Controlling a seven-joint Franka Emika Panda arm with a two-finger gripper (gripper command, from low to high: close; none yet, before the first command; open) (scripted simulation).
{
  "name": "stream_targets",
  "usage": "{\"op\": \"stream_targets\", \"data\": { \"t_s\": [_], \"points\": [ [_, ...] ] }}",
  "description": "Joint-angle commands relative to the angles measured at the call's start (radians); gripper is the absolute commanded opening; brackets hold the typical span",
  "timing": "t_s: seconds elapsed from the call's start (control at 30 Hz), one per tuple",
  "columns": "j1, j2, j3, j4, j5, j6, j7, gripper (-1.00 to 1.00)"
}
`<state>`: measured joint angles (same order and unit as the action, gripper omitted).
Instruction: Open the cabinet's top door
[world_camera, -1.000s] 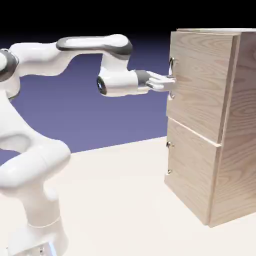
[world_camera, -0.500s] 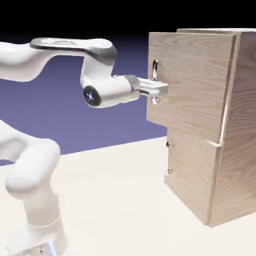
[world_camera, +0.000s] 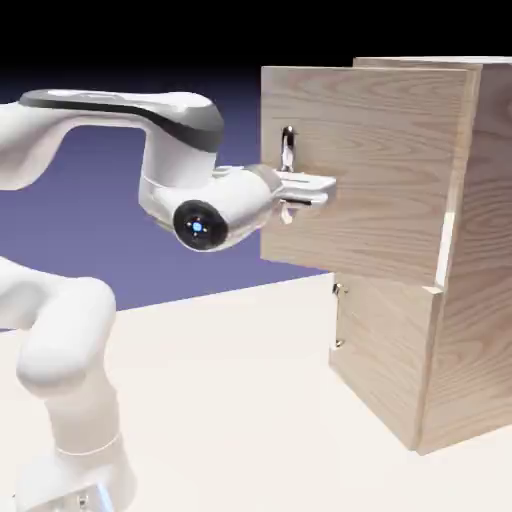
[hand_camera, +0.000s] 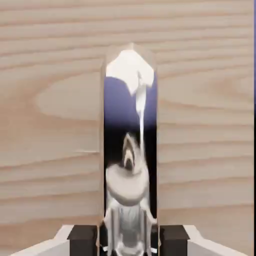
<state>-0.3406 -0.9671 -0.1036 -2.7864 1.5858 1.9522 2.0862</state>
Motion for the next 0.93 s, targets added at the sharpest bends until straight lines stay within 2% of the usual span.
{"op": "stream_targets", "data": {
  "t_s": [0.0,0.43,0.8,0.9],
  "points": [
    [-0.002,0.014,-0.036,0.010,-0.041,-0.044,-0.002,-1.00],
    [0.089,0.362,-0.460,0.314,-0.431,-0.609,-0.094,-1.00],
    [0.222,0.754,-0.717,0.678,-0.528,-1.075,-0.243,-1.00],
    [0.227,0.830,-0.745,0.742,-0.529,-1.157,-0.277,-1.00]
  ]
}}
